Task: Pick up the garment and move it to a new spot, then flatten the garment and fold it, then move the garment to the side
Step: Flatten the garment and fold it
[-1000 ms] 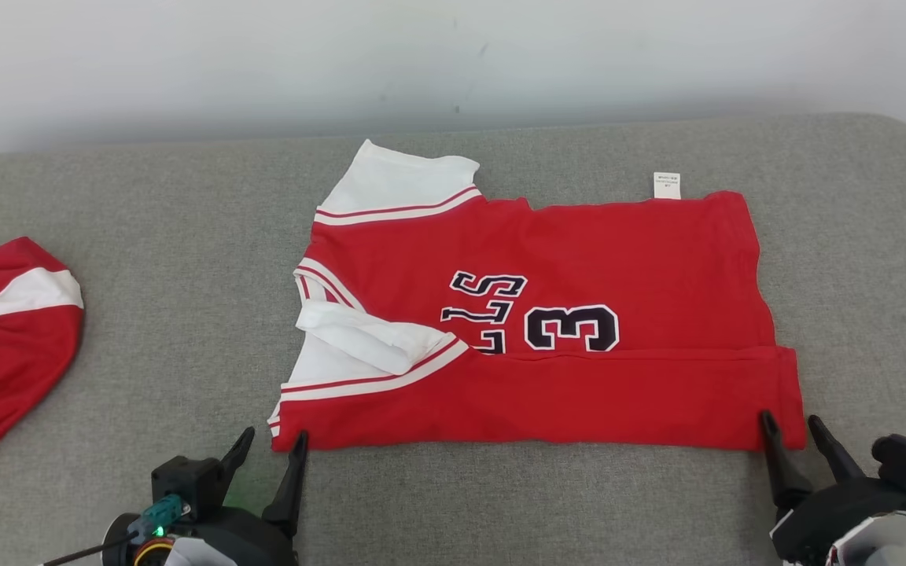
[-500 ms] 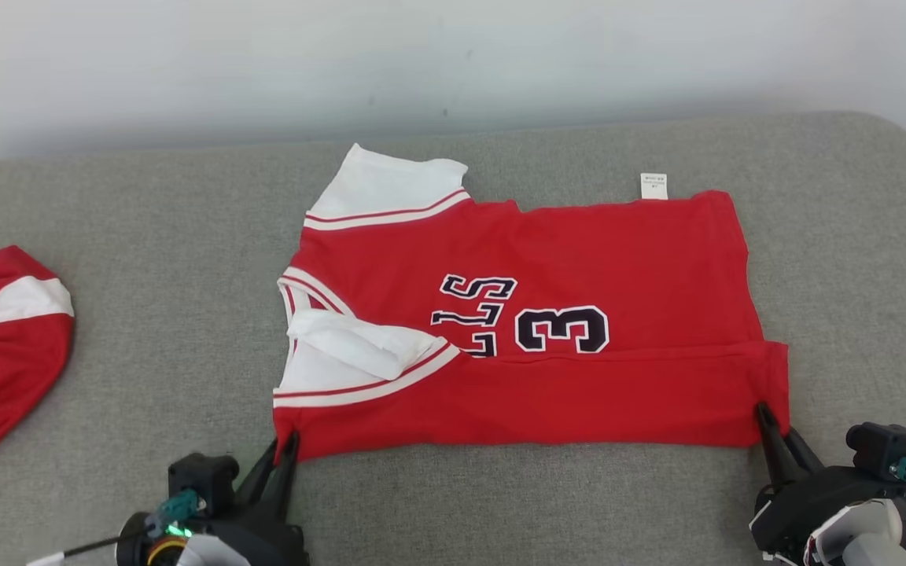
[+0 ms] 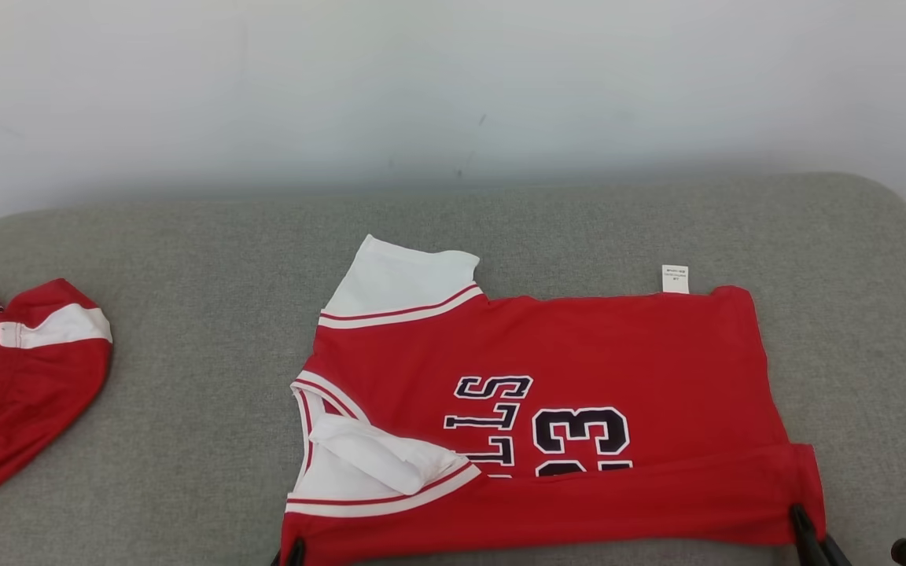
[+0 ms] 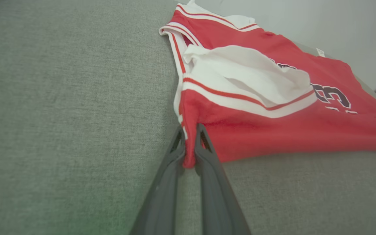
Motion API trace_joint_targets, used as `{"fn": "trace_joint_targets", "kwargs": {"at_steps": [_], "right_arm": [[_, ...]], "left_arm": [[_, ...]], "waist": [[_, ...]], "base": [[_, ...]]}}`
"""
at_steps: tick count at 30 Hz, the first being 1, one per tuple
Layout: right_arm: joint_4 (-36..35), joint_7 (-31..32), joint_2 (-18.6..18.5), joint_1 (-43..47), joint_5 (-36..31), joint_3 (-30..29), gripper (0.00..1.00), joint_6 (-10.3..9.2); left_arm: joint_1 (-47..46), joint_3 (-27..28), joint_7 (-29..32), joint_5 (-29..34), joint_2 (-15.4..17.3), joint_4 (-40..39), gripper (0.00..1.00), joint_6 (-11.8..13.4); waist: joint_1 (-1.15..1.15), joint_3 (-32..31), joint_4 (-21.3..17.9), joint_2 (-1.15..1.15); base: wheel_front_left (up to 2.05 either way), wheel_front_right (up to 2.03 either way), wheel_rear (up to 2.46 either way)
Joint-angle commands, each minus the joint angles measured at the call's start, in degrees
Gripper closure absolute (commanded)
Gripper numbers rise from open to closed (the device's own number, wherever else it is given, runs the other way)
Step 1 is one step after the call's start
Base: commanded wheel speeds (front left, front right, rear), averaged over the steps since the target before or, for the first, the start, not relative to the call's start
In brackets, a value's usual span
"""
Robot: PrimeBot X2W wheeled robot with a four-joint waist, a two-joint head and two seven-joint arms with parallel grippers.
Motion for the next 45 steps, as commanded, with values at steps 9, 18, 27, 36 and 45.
{"fn": "trace_joint_targets", "kwargs": {"at_steps": [9, 18, 27, 36, 45], "right_arm": [[0.06, -0.26, 0.17, 1.22, -1.75, -0.04, 0.44, 0.07], [-6.41, -0.26, 1.93, 2.03, -5.56, -5.51, 0.0, 0.07], [-13.34, -0.27, 5.87, 3.01, -11.57, -10.05, 0.0, 0.07], [-17.57, -0.27, 12.23, 5.28, -17.81, -12.72, 0.0, 0.07], [-19.04, -0.27, 15.98, 6.85, -24.94, -13.25, 0.0, 0.07]], "left_arm": [[1.96, 1.59, -0.19, 0.7, -1.25, -0.16, 0.8, 0.28], [4.54, 7.93, -0.18, 2.76, -2.82, -6.86, 0.0, 0.01], [6.46, 17.86, -0.18, 11.09, -4.95, -17.71, 0.0, -0.17], [8.95, 21.98, -0.18, 19.79, -7.32, -20.77, 0.0, -0.64], [9.3, 23.45, -0.18, 21.03, -8.08, -19.36, 0.0, -0.62]], "waist": [[0.01, 0.56, -0.24, 0.01], [0.01, -1.3, 0.63, 0.01], [0.01, -1.85, 1.62, 0.01], [0.01, -1.82, 2.47, 0.01], [0.01, -1.16, 2.53, 0.01]], "base": [[0.0, 0.0, 0.0], [0.0, 0.0, 0.0], [0.0, 0.0, 0.0], [0.0, 0.0, 0.0], [0.0, 0.0, 0.0]]}}
